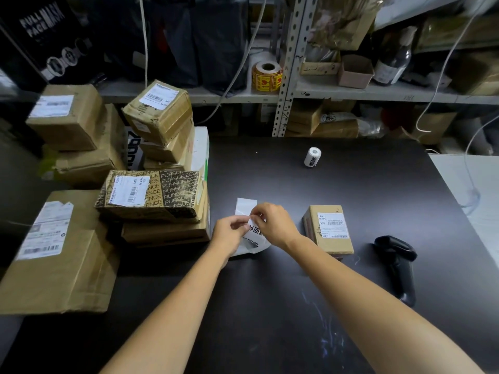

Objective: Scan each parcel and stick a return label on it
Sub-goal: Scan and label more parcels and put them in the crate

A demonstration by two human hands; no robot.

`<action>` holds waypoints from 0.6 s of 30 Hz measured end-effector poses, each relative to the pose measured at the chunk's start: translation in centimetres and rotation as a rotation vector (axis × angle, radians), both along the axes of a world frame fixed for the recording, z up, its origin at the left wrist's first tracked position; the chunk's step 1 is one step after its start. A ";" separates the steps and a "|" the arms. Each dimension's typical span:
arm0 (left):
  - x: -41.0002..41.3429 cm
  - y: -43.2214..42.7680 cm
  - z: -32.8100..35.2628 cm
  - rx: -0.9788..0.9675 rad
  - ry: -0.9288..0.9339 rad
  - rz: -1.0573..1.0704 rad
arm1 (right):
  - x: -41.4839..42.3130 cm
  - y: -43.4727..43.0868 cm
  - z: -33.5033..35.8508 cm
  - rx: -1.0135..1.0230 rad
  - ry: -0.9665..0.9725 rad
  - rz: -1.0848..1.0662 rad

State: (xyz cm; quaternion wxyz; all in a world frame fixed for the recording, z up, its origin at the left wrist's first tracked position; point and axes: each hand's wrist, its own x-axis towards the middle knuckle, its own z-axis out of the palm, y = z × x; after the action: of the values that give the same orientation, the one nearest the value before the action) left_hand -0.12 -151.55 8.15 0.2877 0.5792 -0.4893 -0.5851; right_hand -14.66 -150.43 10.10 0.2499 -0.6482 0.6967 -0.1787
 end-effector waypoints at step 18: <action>1.0 -0.3 -0.2 0.019 -0.075 -0.006 | 0.1 -0.3 0.4 0.055 -0.083 -0.052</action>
State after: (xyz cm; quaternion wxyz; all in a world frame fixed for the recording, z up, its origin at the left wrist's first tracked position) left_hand 0.89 -151.84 7.95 0.2618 0.6020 -0.4958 -0.5685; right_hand -14.57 -150.71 10.49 0.2918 -0.6148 0.7070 -0.1926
